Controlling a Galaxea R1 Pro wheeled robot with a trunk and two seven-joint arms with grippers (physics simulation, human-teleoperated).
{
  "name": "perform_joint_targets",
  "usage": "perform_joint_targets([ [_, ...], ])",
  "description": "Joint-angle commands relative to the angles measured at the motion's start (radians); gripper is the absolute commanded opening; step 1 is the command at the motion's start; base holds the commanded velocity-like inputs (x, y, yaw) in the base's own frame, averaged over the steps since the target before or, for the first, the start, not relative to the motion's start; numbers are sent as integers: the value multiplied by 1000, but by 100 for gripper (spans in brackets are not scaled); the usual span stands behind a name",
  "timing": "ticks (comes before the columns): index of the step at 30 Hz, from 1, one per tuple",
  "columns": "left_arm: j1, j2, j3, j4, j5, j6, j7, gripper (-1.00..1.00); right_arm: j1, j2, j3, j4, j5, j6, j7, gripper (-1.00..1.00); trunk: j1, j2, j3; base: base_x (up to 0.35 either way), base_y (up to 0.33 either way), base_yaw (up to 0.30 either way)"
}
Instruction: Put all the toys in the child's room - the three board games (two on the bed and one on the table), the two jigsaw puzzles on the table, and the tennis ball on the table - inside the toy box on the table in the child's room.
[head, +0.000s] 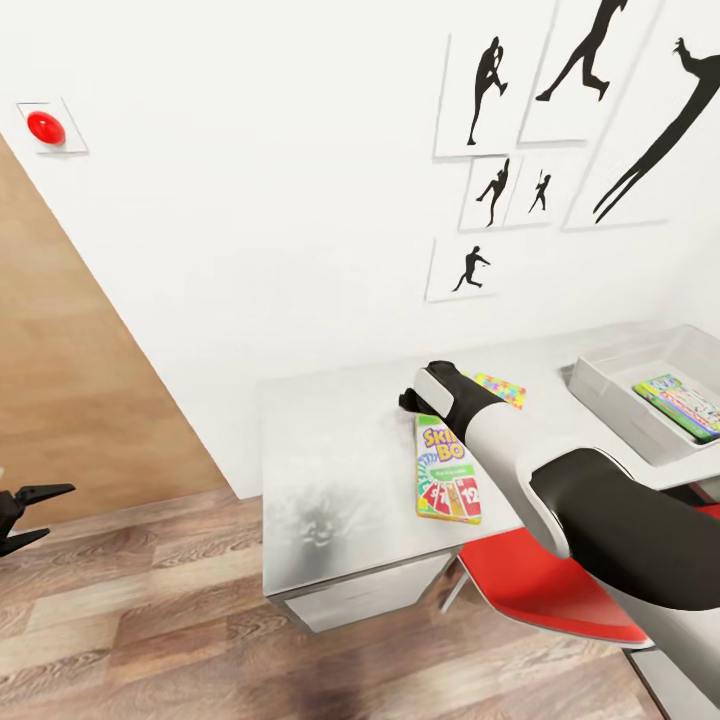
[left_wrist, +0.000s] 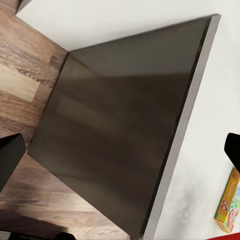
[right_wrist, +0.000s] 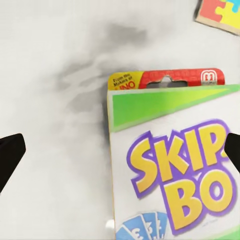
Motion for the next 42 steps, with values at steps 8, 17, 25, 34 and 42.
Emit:
perform_joint_targets([
  [8,-1,-3,1,1,-10,4,-10,100,-1,0,6,1,-8,-3,-7,100,1,-2,-2,47,30,0],
  [17,-1,-4,1,1,-12,2,-10,100,0,0,6,4,-10,-21,-41,100,1,-2,-2,60,39,0],
  [25,-1,-6,1,1,-12,2,-10,100,15,0,6,5,-13,-104,-114,100,1,-2,-2,39,2,0],
  [34,-1,-6,1,1,-12,2,-10,100,24,0,5,6,-14,-116,-132,100,1,-2,-2,6,0,0],
  [42,-1,-6,1,1,-12,2,-10,100,44,0,3,6,-14,-116,-133,100,1,-2,-2,0,0,0],
])
